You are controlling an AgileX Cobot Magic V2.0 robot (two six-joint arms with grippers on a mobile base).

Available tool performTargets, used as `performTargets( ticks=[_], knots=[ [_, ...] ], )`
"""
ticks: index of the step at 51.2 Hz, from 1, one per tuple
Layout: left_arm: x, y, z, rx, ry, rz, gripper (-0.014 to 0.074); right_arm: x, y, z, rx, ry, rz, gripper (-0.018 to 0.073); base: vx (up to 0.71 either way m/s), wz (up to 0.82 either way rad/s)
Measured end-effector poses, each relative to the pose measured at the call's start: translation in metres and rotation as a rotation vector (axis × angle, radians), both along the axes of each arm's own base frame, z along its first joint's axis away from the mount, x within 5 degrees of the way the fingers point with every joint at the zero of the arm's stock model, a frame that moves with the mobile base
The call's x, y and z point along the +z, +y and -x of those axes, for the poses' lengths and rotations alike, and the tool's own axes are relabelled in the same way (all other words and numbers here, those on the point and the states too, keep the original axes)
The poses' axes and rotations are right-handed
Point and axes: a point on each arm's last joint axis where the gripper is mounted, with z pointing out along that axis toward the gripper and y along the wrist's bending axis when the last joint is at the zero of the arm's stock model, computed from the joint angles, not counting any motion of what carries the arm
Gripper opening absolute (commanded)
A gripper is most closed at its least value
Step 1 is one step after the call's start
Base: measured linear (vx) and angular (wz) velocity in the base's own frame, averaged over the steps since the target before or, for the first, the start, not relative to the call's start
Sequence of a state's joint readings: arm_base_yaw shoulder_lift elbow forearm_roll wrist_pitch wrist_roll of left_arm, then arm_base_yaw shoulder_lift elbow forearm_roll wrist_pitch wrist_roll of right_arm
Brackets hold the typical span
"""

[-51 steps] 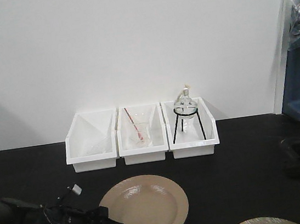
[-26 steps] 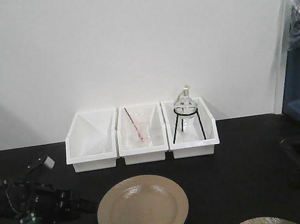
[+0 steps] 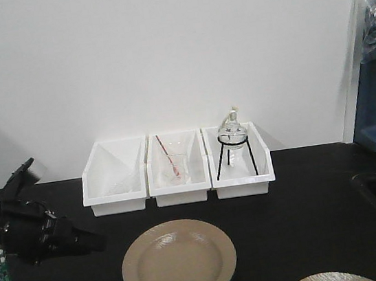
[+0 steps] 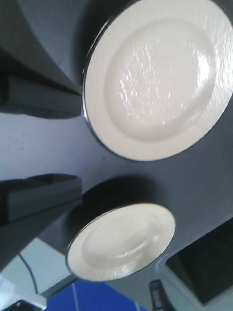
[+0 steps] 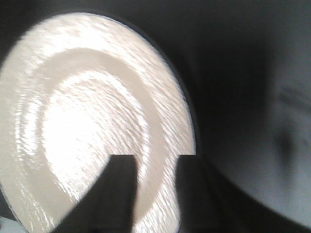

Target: Arrange circular plates on left workspace

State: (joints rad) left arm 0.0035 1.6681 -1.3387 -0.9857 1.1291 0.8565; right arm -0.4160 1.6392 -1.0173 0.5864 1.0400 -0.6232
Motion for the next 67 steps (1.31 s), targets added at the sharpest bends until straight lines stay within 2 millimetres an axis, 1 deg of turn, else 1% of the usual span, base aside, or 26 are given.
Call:
performTargets(
  ticks=[2,5,12,19,24,27,30,33,37,41,43,44,50,61,67],
  knots=[
    [0.002,0.0,0.002,-0.006,-0.003,0.0,0.0361,-0.001,-0.001,0.001,-0.019,0.022,0.004,0.0509,0.0,0.0],
    [0.005,0.0,0.004,-0.011,-0.008,0.0,0.0356,-0.001,-0.001,0.003,-0.053,0.059,0.002,0.0549,0.0,0.0],
    [0.008,-0.001,0.006,-0.019,-0.01,0.002,0.0356,-0.005,-0.003,0.004,-0.082,0.111,0.01,0.0549,0.0,0.0],
    [0.008,-0.001,0.008,-0.029,-0.004,0.004,0.0356,-0.026,-0.005,0.001,-0.09,0.2,-0.017,0.053,0.0,0.0],
    [0.008,-0.001,0.008,-0.032,0.001,0.005,0.0356,-0.045,-0.005,-0.003,-0.092,0.268,-0.072,0.0512,0.0,0.0],
    [0.008,-0.001,0.008,-0.032,0.002,0.006,0.0356,-0.053,-0.003,-0.005,-0.096,0.281,-0.109,0.0493,0.0,0.0],
    [0.008,-0.001,0.008,-0.032,0.002,0.004,0.0356,-0.058,-0.002,-0.008,-0.107,0.284,-0.144,0.0441,0.0,0.0],
    [0.008,-0.001,0.008,-0.032,0.002,0.004,0.0356,-0.063,0.0,-0.011,-0.114,0.285,-0.179,0.0361,0.0,0.0],
    [0.008,-0.001,0.008,-0.032,0.002,0.004,0.0356,-0.066,0.001,-0.014,-0.116,0.27,-0.209,0.0221,0.0,0.0],
    [0.008,-0.001,0.008,-0.032,0.002,0.004,0.0356,-0.064,0.003,-0.016,-0.111,0.241,-0.235,0.0059,0.0,0.0],
    [0.008,-0.001,0.008,-0.032,0.002,0.004,0.0356,-0.063,0.005,-0.017,-0.106,0.234,-0.255,-0.0005,0.0,0.0],
    [0.008,-0.001,0.008,-0.032,0.002,0.004,0.0356,-0.062,0.006,-0.017,-0.105,0.228,-0.268,-0.0015,0.0,0.0],
    [0.008,-0.001,0.008,-0.031,0.002,0.004,0.0356,-0.06,0.007,-0.02,-0.103,0.206,-0.287,-0.0011,0.0,0.0],
    [0.008,-0.001,0.008,-0.031,0.002,0.004,0.0356,-0.059,0.008,-0.018,-0.08,0.207,-0.302,-0.0008,0.0,0.0],
    [0.008,-0.001,0.008,-0.031,0.002,0.004,0.0356,-0.05,0.01,-0.018,-0.071,0.179,-0.325,-0.0007,0.0,0.0]
  ],
)
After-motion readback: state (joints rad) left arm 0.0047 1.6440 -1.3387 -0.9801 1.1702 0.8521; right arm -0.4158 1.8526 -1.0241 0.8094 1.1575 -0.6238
